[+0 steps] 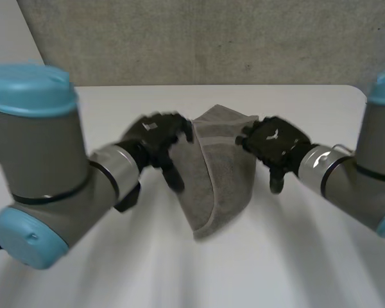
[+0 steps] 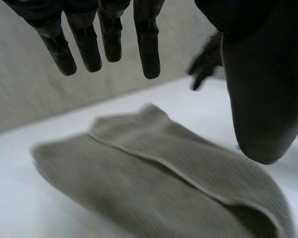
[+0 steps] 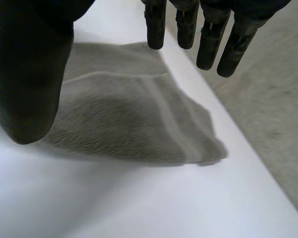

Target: Fold the towel.

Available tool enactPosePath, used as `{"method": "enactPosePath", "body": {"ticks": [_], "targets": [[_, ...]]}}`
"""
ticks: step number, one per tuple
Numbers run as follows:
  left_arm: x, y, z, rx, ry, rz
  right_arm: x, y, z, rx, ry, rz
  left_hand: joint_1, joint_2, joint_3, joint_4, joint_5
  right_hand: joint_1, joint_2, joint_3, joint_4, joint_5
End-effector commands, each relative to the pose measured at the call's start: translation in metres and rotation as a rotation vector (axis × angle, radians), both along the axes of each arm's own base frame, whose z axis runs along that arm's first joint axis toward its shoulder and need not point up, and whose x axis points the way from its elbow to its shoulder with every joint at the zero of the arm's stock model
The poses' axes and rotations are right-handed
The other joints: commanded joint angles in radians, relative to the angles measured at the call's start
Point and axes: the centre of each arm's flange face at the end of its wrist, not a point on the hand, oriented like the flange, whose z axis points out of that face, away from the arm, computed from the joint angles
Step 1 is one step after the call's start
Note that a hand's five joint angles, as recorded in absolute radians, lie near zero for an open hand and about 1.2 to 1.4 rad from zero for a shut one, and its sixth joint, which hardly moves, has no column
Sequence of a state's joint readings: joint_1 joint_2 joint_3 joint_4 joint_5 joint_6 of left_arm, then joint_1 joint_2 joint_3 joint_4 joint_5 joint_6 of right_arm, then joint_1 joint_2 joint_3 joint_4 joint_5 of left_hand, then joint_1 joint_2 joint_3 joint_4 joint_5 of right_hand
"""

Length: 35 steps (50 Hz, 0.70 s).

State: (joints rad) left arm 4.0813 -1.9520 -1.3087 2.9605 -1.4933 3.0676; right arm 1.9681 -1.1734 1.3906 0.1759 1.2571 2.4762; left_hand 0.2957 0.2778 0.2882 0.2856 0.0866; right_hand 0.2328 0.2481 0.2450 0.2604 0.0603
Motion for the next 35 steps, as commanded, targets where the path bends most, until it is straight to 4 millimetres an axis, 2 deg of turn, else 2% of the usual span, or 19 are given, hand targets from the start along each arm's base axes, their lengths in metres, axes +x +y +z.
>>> {"method": "enactPosePath", "body": {"ticks": [1,2,3,5,10,14,19,35], "targets": [[-0.015,0.014,-0.042,0.105,-0.083,-0.052,0.010,-0.004,-0.045,0.059,0.032,0.023,0.023,0.041,0.031,0.034,0.058,-0.045,-0.061,-0.058,-0.073,-0.047],[-0.017,0.016,-0.050,0.123,-0.098,-0.055,0.010,-0.004,-0.045,0.059,0.032,0.023,0.029,0.047,0.037,0.039,0.064,-0.045,-0.060,-0.057,-0.073,-0.047],[-0.017,0.016,-0.051,0.123,-0.098,-0.055,0.012,-0.004,-0.052,0.058,0.034,0.025,0.029,0.047,0.037,0.039,0.064,-0.007,-0.023,-0.019,-0.035,-0.009],[-0.021,0.021,-0.069,0.166,-0.125,-0.067,0.014,-0.005,-0.058,0.049,0.031,0.023,0.038,0.056,0.046,0.048,0.073,0.037,0.021,0.025,0.009,0.035],[-0.020,0.023,-0.088,0.198,-0.167,-0.033,0.017,-0.013,-0.074,0.005,0.026,-0.018,0.056,0.074,0.063,0.066,0.090,0.268,0.253,0.256,0.241,0.266],[-0.017,0.021,-0.102,0.225,-0.184,0.039,0.015,-0.018,-0.077,-0.013,0.019,-0.068,0.062,0.080,0.069,0.072,0.096,0.337,0.321,0.324,0.309,0.335],[-0.017,0.021,-0.108,0.253,-0.155,0.071,0.017,-0.015,-0.077,-0.012,0.012,-0.079,0.062,0.080,0.069,0.072,0.096,0.501,0.485,0.489,0.473,0.499],[-0.019,0.027,-0.113,0.325,-0.046,0.111,0.022,-0.008,-0.082,-0.004,0.021,-0.065,0.082,0.100,0.090,0.092,0.117,0.507,0.492,0.495,0.479,0.505]]}}
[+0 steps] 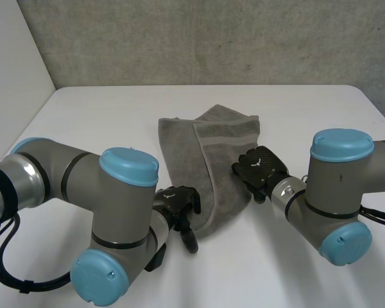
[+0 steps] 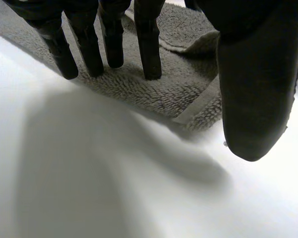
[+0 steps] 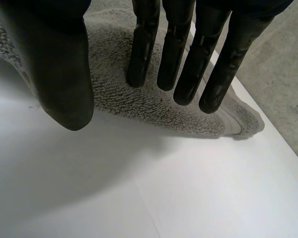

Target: Fold the towel.

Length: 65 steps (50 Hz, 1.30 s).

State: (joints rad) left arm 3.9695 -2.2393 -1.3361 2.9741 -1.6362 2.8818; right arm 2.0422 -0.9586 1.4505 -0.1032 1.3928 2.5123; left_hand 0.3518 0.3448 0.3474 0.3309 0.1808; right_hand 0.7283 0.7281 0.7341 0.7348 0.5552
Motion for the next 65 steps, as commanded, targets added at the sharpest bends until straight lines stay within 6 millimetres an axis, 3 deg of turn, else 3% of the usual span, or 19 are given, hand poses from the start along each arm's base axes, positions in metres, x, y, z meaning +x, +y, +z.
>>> {"method": "enactPosePath", "body": {"ticks": [1,13,15,24,25,29,32,37,43,46,58,63,65], "targets": [[-0.003,0.006,0.000,0.022,0.076,0.024,0.001,0.001,-0.001,0.000,0.000,-0.002,0.026,0.033,0.031,0.047,0.023,0.011,0.012,0.006,0.005,0.010],[-0.009,0.008,-0.003,-0.001,0.114,0.015,0.001,0.002,-0.001,0.001,0.001,-0.001,0.088,0.095,0.092,0.109,0.084,0.008,0.009,0.003,0.002,0.007],[-0.011,0.006,-0.005,-0.017,0.129,0.018,0.001,0.002,0.000,-0.001,0.001,-0.002,0.365,0.372,0.369,0.386,0.361,0.008,0.009,0.003,0.002,0.007],[-0.014,0.005,-0.006,-0.040,0.168,0.014,0.001,0.002,0.002,-0.002,-0.007,-0.003,0.954,0.961,0.958,0.975,0.950,0.006,0.006,0.000,-0.001,0.004],[-0.014,0.005,-0.005,-0.040,0.169,0.013,0.002,0.000,0.007,-0.012,-0.016,-0.005,1.044,1.051,1.048,1.065,1.040,-0.012,-0.012,-0.018,-0.018,-0.013],[-0.013,0.005,-0.001,-0.046,0.174,0.008,0.003,-0.002,0.024,-0.040,-0.048,-0.003,1.044,1.052,1.049,1.065,1.041,-0.077,-0.076,-0.082,-0.083,-0.078],[-0.010,0.008,0.010,-0.057,0.182,0.006,0.011,-0.004,0.053,-0.093,-0.102,0.067,1.044,1.052,1.049,1.065,1.041,-0.214,-0.214,-0.220,-0.221,-0.216],[-0.001,0.013,0.011,-0.051,0.166,0.009,0.025,-0.008,0.067,-0.061,-0.123,0.170,1.044,1.052,1.049,1.065,1.041,-0.244,-0.244,-0.250,-0.251,-0.245],[0.006,0.021,0.015,-0.049,0.158,0.008,0.044,-0.018,0.059,0.016,-0.099,0.219,1.044,1.052,1.049,1.065,1.041,-0.241,-0.241,-0.247,-0.248,-0.243],[0.009,0.023,0.018,-0.050,0.160,0.009,0.069,-0.020,0.041,0.073,-0.061,0.273,1.044,1.052,1.049,1.065,1.041,-0.238,-0.238,-0.244,-0.245,-0.240],[0.015,0.027,0.022,-0.050,0.160,0.013,0.086,-0.035,0.002,0.009,0.067,0.335,1.044,1.052,1.049,1.065,1.041,-0.235,-0.235,-0.241,-0.242,-0.237],[0.015,0.026,0.021,-0.051,0.159,0.018,0.086,-0.036,0.002,-0.002,0.074,0.324,1.044,1.052,1.049,1.065,1.041,0.070,0.070,0.064,0.064,0.069],[0.015,0.025,0.022,-0.052,0.160,0.019,0.090,-0.034,0.020,-0.043,0.060,0.320,1.044,1.052,1.049,1.065,1.041,0.552,0.552,0.546,0.546,0.551]]}}
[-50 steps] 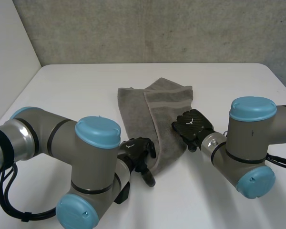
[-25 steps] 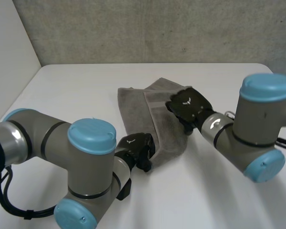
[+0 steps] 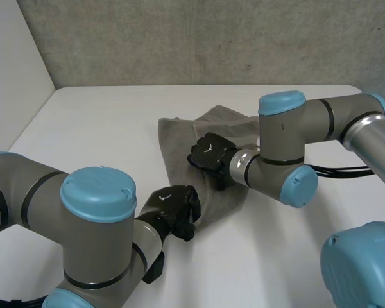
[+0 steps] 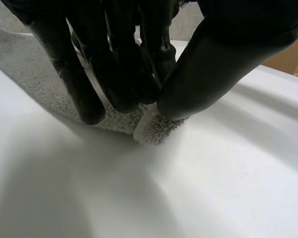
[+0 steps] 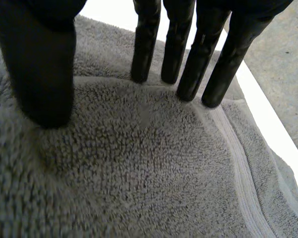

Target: Fold the towel.

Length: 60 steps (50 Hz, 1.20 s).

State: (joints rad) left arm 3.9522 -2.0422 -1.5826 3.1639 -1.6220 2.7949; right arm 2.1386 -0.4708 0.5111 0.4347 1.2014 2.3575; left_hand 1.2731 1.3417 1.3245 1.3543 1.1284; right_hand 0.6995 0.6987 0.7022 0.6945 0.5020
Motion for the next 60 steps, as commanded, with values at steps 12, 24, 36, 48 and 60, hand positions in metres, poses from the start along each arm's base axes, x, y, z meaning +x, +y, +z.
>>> {"method": "enactPosePath", "body": {"ticks": [12,24,36,48,60], "targets": [[0.013,-0.034,0.008,-0.050,-0.018,0.073,-0.017,-0.005,0.098,-0.142,-0.116,-0.138,0.123,0.055,0.072,0.042,0.093,0.697,0.698,0.694,0.702,0.720],[0.045,-0.087,0.056,-0.181,0.055,0.227,-0.075,0.029,0.204,-0.129,-0.403,-0.265,0.123,0.055,0.072,0.042,0.093,0.697,0.698,0.694,0.702,0.720],[0.042,-0.092,0.156,-0.419,0.253,0.215,-0.103,0.072,0.284,-0.116,-0.720,-0.290,0.121,0.052,0.069,0.039,0.091,0.697,0.698,0.694,0.702,0.720],[0.017,-0.039,0.063,-0.172,0.109,0.066,-0.089,0.046,0.197,-0.027,-0.481,-0.355,-1.065,-1.134,-1.117,-1.147,-1.095,0.697,0.698,0.694,0.702,0.720],[0.002,-0.024,0.005,0.024,0.095,0.055,-0.072,0.051,0.166,-0.029,-0.424,-0.416,-1.045,-1.114,-1.096,-1.126,-1.075,0.697,0.698,0.694,0.702,0.720]]}}
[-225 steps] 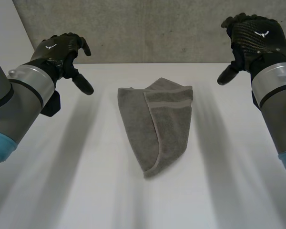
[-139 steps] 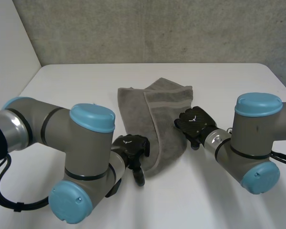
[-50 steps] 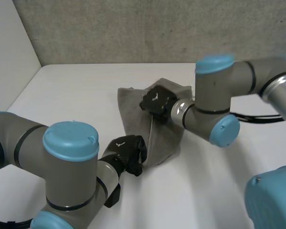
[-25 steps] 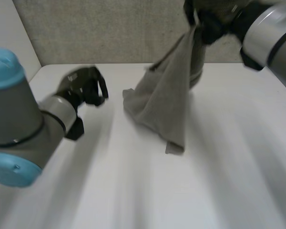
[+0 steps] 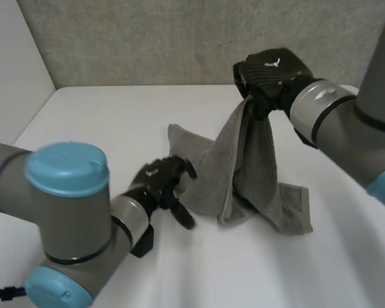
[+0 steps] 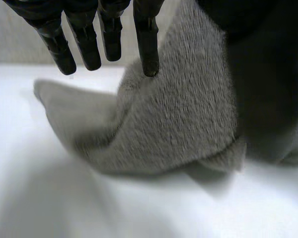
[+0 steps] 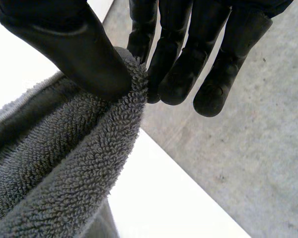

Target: Fold the towel.

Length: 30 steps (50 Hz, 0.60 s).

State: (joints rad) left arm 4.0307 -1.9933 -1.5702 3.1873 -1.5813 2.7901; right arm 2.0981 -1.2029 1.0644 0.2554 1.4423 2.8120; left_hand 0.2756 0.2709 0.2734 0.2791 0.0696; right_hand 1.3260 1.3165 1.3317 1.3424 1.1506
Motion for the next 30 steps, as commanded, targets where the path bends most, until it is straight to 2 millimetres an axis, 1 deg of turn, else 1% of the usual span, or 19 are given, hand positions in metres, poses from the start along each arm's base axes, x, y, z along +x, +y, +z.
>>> {"method": "enactPosePath", "body": {"ticks": [1,3,7,12,15,20,21,23,27,29,30], "targets": [[-0.005,0.002,-0.016,0.074,0.026,0.008,0.003,0.003,-0.010,-0.005,0.002,-0.022,-0.047,-0.043,-0.045,-0.051,-0.016,0.070,0.080,0.065,0.054,0.071],[-0.008,0.005,-0.016,0.077,0.036,0.004,0.003,0.003,-0.011,-0.005,0.002,-0.022,-0.047,-0.043,-0.045,-0.051,-0.016,0.070,0.080,0.065,0.054,0.071],[-0.011,0.003,-0.015,0.059,0.051,0.006,0.003,0.006,-0.017,0.006,0.000,-0.018,-0.047,-0.043,-0.045,-0.051,-0.016,0.070,0.080,0.065,0.054,0.071],[-0.022,0.001,-0.019,0.051,0.138,0.026,0.003,0.010,-0.022,0.017,-0.004,-0.016,-0.018,-0.014,-0.016,-0.022,0.013,0.070,0.080,0.065,0.054,0.071],[-0.025,0.000,-0.021,0.056,0.160,0.033,0.003,0.013,-0.025,0.012,-0.008,-0.012,-0.018,-0.013,-0.016,-0.022,0.013,0.070,0.080,0.065,0.054,0.071],[-0.043,0.006,-0.029,0.087,0.200,0.007,0.002,0.015,-0.029,0.006,-0.012,-0.010,-0.009,-0.005,-0.007,-0.013,0.022,0.070,0.080,0.065,0.054,0.071],[-0.043,0.006,-0.029,0.087,0.200,0.007,0.003,0.015,-0.030,0.006,-0.012,-0.009,-0.009,-0.005,-0.007,-0.013,0.022,0.070,0.080,0.065,0.054,0.071],[-0.051,0.009,-0.035,0.093,0.198,-0.010,0.002,0.015,-0.030,0.007,-0.011,-0.009,-0.009,-0.005,-0.007,-0.013,0.022,0.070,0.080,0.065,0.054,0.071],[-0.058,0.009,-0.040,0.093,0.198,-0.019,0.005,0.018,-0.030,0.006,-0.012,0.000,-0.006,-0.002,-0.004,-0.010,0.025,0.070,0.080,0.065,0.054,0.071],[-0.062,0.005,-0.046,0.089,0.191,0.000,0.005,0.019,-0.030,0.006,-0.013,0.002,-0.006,-0.002,-0.004,-0.010,0.025,0.070,0.080,0.065,0.054,0.071],[-0.062,0.005,-0.046,0.089,0.191,0.000,0.006,0.019,-0.030,0.006,-0.013,0.003,-0.006,-0.002,-0.004,-0.010,0.025,0.070,0.080,0.065,0.054,0.071]]}}
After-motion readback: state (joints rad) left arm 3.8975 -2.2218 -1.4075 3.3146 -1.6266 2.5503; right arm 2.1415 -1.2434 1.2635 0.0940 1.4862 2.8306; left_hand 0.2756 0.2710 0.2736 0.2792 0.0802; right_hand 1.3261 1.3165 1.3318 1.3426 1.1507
